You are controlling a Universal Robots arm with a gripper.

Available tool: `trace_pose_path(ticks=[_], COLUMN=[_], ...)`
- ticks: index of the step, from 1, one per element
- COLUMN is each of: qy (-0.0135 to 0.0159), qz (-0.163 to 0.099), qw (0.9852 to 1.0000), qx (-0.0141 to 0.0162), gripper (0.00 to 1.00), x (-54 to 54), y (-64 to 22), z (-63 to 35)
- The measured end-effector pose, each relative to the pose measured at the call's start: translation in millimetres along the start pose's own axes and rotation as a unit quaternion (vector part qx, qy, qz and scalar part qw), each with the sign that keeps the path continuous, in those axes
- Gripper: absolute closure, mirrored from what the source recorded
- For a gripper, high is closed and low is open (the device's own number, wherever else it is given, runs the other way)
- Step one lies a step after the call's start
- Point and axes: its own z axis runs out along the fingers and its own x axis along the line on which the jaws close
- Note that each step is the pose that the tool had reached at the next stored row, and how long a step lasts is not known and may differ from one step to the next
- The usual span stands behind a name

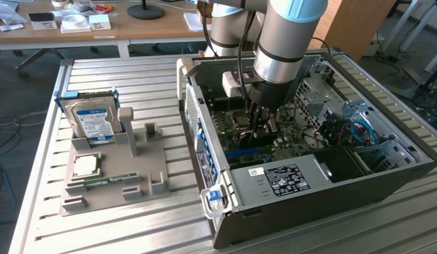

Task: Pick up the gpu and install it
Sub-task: 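Insert the gpu into the slot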

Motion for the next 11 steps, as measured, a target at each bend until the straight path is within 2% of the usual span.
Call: trace_pose_path(ticks=[11], qy=[0.0000], qz=[0.000], qw=[1.0000], qx=[0.0000], gripper=[0.73], x=[0.1], y=[0.3], z=[2.9])
